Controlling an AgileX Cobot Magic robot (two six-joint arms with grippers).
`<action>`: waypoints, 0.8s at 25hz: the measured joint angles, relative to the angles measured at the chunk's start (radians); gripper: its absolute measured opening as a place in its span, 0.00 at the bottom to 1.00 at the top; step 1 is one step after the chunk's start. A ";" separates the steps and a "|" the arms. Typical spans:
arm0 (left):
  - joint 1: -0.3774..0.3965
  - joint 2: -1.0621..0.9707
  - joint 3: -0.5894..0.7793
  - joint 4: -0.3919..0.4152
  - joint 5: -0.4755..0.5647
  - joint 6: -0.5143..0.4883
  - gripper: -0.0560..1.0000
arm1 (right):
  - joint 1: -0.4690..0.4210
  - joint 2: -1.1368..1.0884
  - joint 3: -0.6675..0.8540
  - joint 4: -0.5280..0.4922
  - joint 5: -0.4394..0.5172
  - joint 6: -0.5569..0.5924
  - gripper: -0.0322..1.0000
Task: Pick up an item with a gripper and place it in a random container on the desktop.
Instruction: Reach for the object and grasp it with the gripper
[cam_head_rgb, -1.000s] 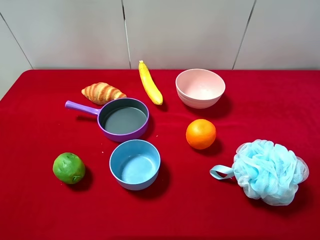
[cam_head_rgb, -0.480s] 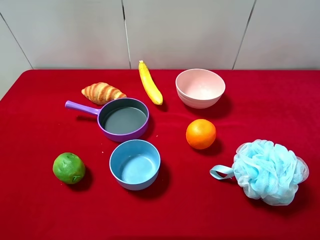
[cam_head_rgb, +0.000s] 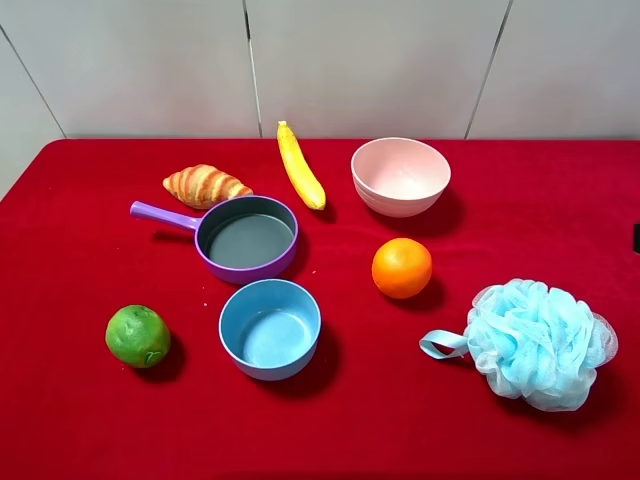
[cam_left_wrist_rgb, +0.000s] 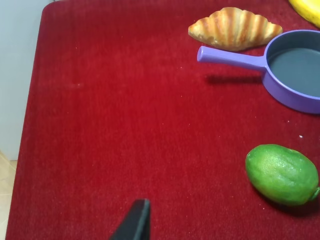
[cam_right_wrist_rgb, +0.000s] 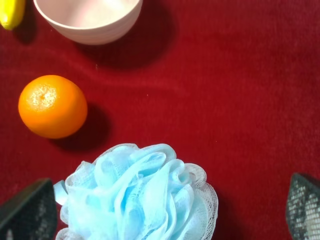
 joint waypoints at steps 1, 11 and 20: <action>0.000 0.000 0.000 0.000 0.000 0.000 0.99 | 0.000 0.023 -0.007 0.000 -0.005 -0.001 0.70; 0.000 0.000 0.000 0.000 0.000 0.000 0.99 | 0.009 0.247 -0.124 -0.001 -0.022 -0.001 0.70; 0.000 0.000 0.000 0.000 0.000 0.000 0.99 | 0.182 0.407 -0.265 -0.053 -0.023 -0.001 0.70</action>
